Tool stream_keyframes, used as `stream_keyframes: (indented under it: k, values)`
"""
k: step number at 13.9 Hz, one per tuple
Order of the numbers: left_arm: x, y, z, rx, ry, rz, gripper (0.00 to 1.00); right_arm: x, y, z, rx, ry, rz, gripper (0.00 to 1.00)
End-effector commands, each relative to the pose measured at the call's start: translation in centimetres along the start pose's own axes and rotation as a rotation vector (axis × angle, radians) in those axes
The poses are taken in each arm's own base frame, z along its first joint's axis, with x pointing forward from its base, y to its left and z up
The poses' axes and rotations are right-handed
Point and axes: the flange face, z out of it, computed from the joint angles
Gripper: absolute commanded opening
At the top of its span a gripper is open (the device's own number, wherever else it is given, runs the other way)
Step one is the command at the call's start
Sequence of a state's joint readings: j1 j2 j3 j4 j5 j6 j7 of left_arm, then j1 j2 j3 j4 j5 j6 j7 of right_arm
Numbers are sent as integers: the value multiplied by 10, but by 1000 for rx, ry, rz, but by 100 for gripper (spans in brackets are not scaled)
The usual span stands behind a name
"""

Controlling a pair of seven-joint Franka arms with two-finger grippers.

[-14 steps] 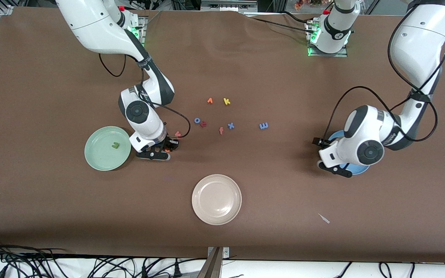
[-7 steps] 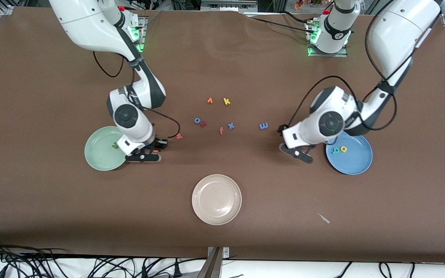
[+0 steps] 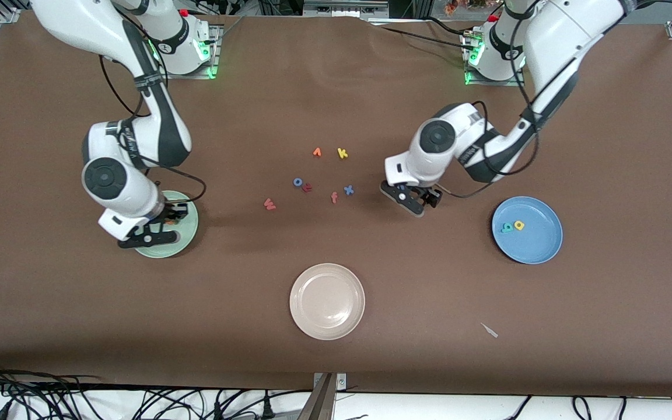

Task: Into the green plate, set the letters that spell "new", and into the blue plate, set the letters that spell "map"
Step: 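Drop the orange e on the green plate while the left drops b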

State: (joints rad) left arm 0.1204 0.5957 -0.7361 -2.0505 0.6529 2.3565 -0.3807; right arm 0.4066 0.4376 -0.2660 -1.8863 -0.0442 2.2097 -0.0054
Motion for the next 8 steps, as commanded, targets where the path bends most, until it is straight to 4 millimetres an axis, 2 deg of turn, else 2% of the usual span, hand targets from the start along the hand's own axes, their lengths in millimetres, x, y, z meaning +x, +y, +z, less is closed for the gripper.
stream_keyframes:
  k: [1,4,6,8]
  values:
    - [-9,20,10,39,33,14,100,-16,17,25,-2,28,-35,18]
    - [-9,35,22,2,33,32,100,-31,24,52,4,68,-15,20]
    - [-8,36,29,-16,27,42,100,-33,24,57,4,76,-13,26]
    - [-8,35,36,-37,24,37,93,-33,24,58,5,75,-13,50]
